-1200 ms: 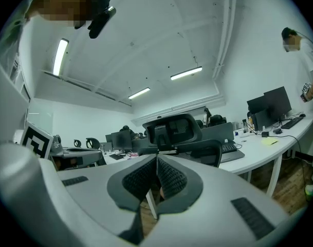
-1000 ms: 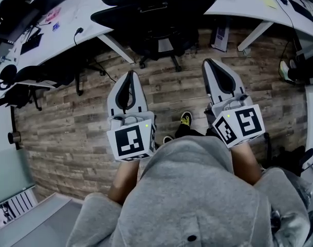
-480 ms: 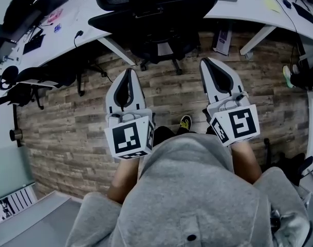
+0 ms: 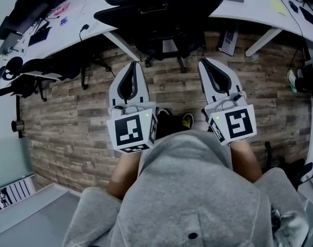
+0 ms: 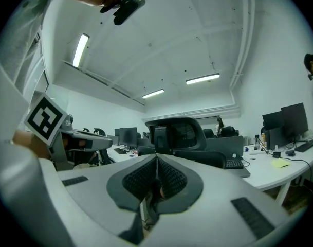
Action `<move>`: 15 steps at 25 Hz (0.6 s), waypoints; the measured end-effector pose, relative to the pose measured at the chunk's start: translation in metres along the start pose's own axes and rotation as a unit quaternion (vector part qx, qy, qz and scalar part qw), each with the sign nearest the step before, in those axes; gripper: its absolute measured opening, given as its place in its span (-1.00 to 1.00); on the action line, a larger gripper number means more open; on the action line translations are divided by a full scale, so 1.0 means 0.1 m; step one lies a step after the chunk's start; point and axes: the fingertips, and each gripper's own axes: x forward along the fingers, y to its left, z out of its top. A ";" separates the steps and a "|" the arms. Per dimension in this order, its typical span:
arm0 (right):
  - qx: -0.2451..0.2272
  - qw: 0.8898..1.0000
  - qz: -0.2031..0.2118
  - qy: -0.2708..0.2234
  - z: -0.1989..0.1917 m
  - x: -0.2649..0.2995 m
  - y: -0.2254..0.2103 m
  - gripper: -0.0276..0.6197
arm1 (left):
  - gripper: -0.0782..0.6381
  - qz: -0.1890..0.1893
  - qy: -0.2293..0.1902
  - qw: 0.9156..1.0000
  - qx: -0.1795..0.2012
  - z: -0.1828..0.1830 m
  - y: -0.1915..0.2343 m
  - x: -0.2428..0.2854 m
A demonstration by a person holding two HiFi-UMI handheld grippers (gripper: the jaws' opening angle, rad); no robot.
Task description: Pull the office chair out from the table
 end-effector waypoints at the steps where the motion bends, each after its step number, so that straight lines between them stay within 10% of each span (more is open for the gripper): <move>1: -0.006 1.000 0.004 0.002 -0.01 0.00 0.03 -0.82 | -0.75 0.002 0.000 1.000 0.000 0.00 0.01 -0.01; 15: -0.020 0.999 -0.028 -0.003 0.00 0.07 -0.12 -0.82 | -0.75 -0.002 -0.002 1.000 -0.002 -0.01 0.04 0.07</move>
